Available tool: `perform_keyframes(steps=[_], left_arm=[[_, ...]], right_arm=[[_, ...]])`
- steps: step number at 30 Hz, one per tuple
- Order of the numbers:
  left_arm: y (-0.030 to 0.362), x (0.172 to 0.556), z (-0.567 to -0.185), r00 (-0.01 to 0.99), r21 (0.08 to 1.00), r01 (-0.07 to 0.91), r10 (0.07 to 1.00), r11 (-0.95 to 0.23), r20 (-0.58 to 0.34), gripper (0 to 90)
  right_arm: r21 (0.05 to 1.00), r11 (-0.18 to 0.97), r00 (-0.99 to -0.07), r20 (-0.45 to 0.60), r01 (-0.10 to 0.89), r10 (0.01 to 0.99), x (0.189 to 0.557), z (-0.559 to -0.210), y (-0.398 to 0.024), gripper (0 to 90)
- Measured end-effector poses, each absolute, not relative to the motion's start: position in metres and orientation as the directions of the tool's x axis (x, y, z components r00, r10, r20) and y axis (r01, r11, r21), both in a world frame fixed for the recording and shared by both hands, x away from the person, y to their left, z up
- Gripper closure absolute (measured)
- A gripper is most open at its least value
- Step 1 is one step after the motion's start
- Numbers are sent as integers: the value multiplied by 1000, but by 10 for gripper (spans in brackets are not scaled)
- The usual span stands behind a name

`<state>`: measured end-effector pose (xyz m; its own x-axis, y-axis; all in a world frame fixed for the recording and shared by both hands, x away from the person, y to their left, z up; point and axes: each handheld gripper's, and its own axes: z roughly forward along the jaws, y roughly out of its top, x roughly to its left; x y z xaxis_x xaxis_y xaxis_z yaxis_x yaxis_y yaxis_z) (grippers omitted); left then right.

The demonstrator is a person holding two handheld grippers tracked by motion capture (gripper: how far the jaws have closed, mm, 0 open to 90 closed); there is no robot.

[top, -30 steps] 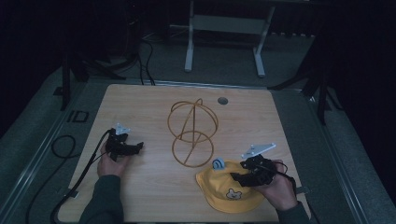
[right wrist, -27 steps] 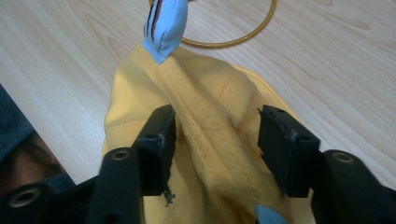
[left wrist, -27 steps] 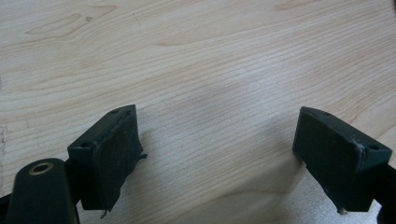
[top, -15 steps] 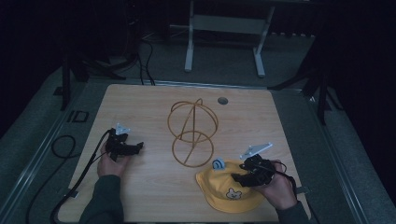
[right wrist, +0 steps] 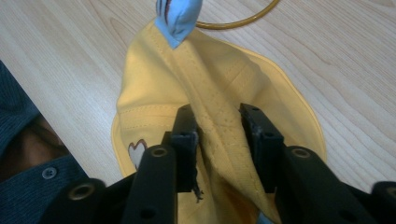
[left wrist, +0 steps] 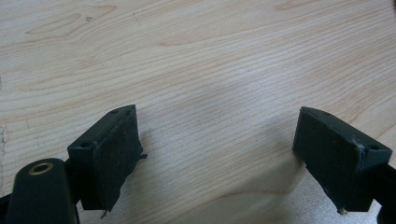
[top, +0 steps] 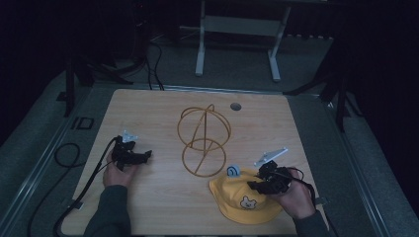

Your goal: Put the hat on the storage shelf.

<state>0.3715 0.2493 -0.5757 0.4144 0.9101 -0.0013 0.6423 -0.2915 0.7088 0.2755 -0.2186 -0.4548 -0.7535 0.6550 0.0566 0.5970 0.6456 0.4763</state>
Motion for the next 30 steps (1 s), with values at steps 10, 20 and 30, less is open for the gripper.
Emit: perform_keyframes(steps=[10,20,30], left_arm=[[249,372,-576,414,709,642,910,-291,-2,146],[249,372,-576,414,709,642,910,-291,-1,146],[249,372,-576,414,710,642,910,-291,-2,146]], right_arm=[[501,637,-746,27,586,666,282,-441,-228,759],[496,631,-729,4,596,684,300,-432,-236,766],[479,643,-719,-34,598,694,326,-419,-243,770]])
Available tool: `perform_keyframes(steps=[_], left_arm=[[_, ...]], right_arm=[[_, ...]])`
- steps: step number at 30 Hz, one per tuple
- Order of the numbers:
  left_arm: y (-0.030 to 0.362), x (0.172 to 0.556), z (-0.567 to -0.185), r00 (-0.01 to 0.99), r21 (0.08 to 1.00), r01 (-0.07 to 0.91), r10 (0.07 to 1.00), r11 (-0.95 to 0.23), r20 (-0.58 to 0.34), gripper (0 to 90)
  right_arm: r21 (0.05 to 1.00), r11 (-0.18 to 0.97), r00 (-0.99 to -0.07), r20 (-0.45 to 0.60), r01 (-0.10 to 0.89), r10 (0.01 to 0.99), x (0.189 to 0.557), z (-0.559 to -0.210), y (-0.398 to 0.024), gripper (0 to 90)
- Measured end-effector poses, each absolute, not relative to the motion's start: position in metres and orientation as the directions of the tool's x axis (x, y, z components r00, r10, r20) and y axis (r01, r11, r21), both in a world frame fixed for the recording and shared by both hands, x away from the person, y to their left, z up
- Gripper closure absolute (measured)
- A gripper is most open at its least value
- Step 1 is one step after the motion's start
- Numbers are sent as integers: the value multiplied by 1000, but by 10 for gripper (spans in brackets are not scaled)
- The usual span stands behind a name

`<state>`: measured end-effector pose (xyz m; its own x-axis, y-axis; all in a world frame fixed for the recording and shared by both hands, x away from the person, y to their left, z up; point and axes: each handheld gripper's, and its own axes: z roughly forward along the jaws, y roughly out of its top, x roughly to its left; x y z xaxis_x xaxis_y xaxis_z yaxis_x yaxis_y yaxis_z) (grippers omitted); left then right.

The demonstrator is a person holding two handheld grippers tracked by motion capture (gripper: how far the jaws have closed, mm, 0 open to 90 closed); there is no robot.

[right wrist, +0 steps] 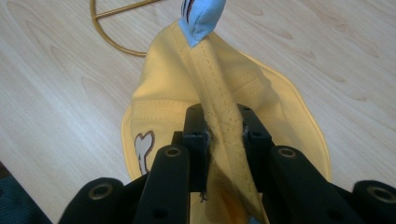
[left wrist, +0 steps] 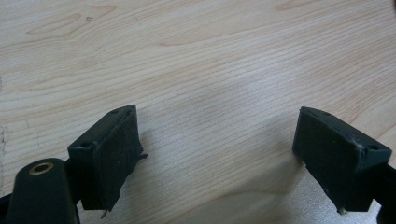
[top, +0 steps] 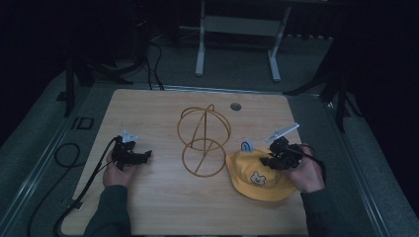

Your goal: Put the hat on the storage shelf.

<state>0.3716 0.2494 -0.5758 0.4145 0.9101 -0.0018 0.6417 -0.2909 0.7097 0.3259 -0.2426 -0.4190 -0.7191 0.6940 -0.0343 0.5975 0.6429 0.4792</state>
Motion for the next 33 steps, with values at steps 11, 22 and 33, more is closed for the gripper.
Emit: perform_keyframes(steps=[11,22,33], left_arm=[[249,372,-576,415,709,642,910,-291,-2,146],[249,372,-576,414,710,641,910,-290,-2,146],[249,372,-576,414,709,642,910,-291,-2,147]], right_arm=[[459,666,-722,-74,588,688,353,-409,-243,770],[455,683,-739,-75,572,669,379,-392,-251,772],[409,716,-757,-85,566,648,401,-379,-259,773]])
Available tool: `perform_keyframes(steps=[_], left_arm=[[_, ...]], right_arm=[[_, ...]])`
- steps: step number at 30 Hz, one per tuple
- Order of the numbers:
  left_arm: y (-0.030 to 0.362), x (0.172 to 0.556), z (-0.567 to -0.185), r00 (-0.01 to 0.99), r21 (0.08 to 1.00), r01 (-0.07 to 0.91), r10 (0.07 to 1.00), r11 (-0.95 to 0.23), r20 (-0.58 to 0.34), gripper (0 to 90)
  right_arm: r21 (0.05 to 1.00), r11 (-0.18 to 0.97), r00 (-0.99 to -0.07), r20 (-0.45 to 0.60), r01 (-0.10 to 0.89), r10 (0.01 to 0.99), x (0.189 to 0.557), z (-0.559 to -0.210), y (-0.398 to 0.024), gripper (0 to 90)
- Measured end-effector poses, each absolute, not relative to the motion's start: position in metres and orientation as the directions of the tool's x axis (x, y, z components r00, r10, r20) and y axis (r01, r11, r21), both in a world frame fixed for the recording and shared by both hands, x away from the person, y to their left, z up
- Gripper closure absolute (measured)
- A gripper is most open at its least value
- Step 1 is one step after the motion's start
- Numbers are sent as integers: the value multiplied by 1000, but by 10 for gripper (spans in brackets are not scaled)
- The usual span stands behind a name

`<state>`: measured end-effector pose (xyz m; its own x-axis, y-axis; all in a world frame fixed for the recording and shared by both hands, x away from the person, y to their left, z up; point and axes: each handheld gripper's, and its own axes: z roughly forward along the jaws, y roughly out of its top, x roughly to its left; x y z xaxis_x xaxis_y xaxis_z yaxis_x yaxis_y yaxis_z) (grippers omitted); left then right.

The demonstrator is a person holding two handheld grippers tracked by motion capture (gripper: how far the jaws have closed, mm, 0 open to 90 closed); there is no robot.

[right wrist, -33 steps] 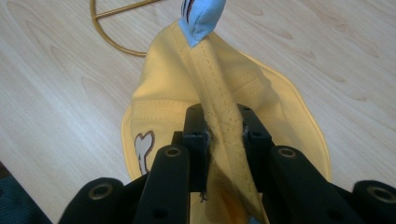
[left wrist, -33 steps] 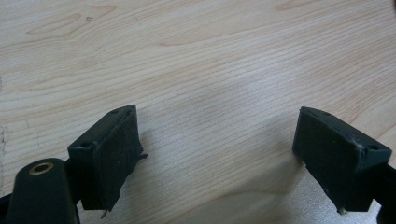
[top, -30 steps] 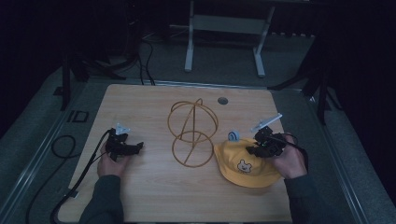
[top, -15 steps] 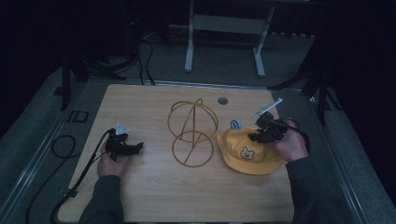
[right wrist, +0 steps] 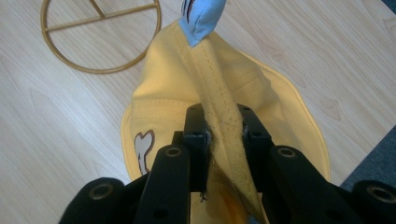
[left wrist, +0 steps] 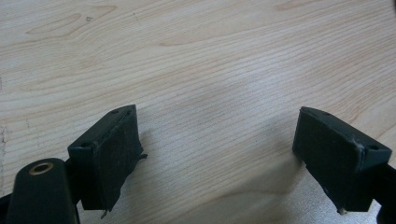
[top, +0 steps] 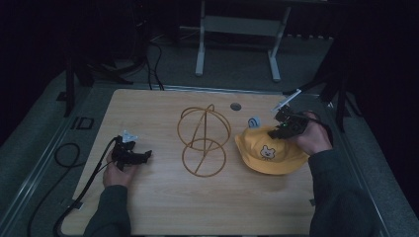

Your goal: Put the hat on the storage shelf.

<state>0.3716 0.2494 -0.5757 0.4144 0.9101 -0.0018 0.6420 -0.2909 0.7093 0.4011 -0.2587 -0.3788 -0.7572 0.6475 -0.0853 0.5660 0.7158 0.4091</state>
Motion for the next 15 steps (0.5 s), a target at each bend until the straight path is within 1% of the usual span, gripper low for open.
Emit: perform_keyframes(steps=[4,15], left_arm=[[249,372,-576,414,709,642,910,-291,-2,146],[249,372,-576,414,709,642,910,-291,-2,147]], right_arm=[[391,725,-761,-86,567,643,407,-374,-261,772],[407,729,-769,-93,550,633,416,-353,-270,774]])
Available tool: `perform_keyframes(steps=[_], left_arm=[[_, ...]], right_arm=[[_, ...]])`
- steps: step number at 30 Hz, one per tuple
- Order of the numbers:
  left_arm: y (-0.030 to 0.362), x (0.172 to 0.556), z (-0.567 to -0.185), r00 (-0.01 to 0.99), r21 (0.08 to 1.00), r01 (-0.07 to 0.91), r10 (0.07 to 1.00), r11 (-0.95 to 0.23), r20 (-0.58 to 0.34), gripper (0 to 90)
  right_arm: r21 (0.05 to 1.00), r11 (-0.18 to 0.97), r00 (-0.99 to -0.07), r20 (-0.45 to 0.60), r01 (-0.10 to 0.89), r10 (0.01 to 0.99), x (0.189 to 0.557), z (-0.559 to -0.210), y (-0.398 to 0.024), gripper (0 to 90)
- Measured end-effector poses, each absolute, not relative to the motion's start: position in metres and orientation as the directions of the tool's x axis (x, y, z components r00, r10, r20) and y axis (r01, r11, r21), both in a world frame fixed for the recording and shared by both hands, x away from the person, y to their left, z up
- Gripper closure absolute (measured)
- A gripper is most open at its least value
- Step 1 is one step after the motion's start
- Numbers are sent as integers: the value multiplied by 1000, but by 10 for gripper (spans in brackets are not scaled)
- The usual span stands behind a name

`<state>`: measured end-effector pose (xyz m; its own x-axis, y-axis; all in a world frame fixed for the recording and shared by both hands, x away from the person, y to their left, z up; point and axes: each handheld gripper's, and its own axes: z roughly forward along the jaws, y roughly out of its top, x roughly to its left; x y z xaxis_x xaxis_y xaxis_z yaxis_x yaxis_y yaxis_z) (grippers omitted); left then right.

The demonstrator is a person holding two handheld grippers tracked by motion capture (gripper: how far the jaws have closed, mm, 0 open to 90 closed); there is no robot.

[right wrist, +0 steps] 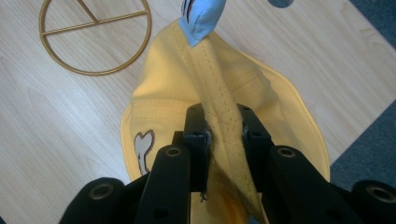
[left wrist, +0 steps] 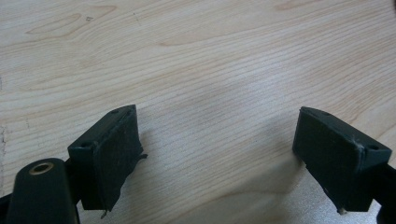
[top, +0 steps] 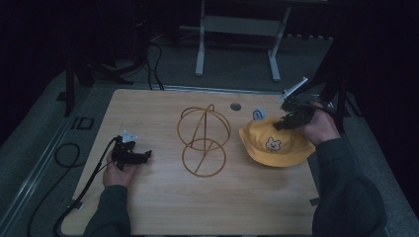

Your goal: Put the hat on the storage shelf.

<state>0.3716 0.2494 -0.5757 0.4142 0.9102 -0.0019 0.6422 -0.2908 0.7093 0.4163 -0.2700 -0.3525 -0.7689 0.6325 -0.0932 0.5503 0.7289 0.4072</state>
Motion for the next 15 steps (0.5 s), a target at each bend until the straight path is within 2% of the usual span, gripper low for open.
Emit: perform_keyframes(steps=[15], left_arm=[[249,372,-576,413,710,642,911,-289,-3,148]], right_arm=[[396,768,-806,-106,504,583,427,-329,-265,777]])
